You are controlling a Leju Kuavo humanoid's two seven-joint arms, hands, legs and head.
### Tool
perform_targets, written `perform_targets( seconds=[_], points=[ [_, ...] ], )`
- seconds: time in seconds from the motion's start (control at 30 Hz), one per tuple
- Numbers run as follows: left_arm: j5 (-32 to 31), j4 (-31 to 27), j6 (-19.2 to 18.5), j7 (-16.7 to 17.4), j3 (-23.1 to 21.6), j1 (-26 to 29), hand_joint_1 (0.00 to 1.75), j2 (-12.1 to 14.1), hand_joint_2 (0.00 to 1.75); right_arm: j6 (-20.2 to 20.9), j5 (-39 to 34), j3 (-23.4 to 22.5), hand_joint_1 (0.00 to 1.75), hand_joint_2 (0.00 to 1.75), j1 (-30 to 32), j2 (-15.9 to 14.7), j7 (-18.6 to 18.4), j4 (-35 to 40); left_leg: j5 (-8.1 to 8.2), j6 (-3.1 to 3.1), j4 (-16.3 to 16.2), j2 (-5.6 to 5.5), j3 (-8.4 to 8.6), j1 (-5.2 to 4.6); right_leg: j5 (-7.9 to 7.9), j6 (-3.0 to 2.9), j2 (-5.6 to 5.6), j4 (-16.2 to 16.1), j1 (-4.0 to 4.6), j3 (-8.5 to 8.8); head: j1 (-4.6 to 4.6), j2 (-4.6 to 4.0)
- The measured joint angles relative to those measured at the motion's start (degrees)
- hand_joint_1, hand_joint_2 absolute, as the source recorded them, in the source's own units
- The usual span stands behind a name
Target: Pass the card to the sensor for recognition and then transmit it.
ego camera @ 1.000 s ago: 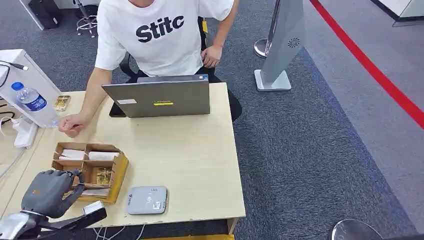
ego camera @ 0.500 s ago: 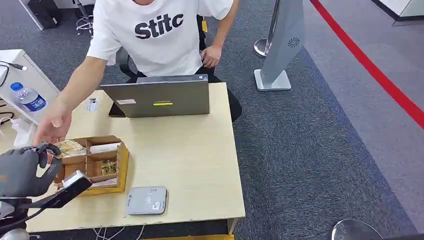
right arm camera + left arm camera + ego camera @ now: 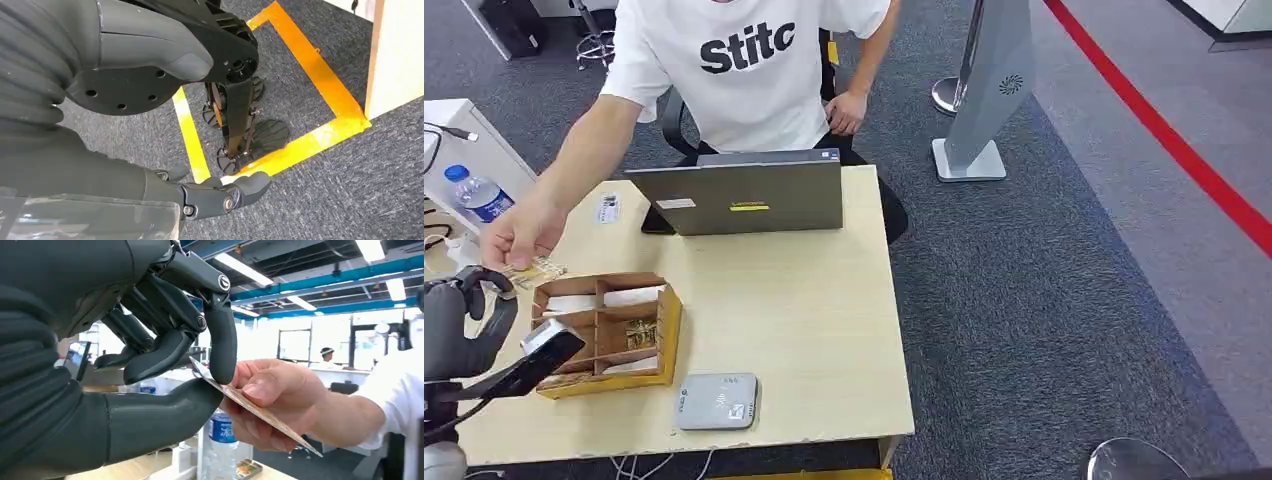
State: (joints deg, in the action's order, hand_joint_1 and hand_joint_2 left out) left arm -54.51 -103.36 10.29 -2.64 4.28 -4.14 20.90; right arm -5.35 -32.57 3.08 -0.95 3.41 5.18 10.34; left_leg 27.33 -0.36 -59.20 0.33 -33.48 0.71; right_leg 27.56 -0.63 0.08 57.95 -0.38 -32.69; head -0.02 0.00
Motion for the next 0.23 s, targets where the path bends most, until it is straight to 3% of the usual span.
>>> perform_targets(
  seconds=[0.03,0.23],
  points=[
    [0.5,0.3,0.0,-0.1,0.4,-0.2,0.0,0.0,1.75,0.0,0.0,0.0,0.0,1.75,0.0,0.0,0.0,0.0,0.0,0.0,0.0,0.01,0.0,0.0,0.0,0.0,0.02,0.0,0.0,-0.01,0.0,0.0],
    [1.7,1.1,1.3,-1.7,1.9,0.2,0.0,-0.6,1.75,0.0,0.0,0.0,0.0,1.75,0.0,0.1,-0.3,0.0,0.0,0.0,0.0,-0.02,-0.04,0.0,0.01,0.0,0.0,0.0,0.0,-0.01,0.02,0.0]
  ],
)
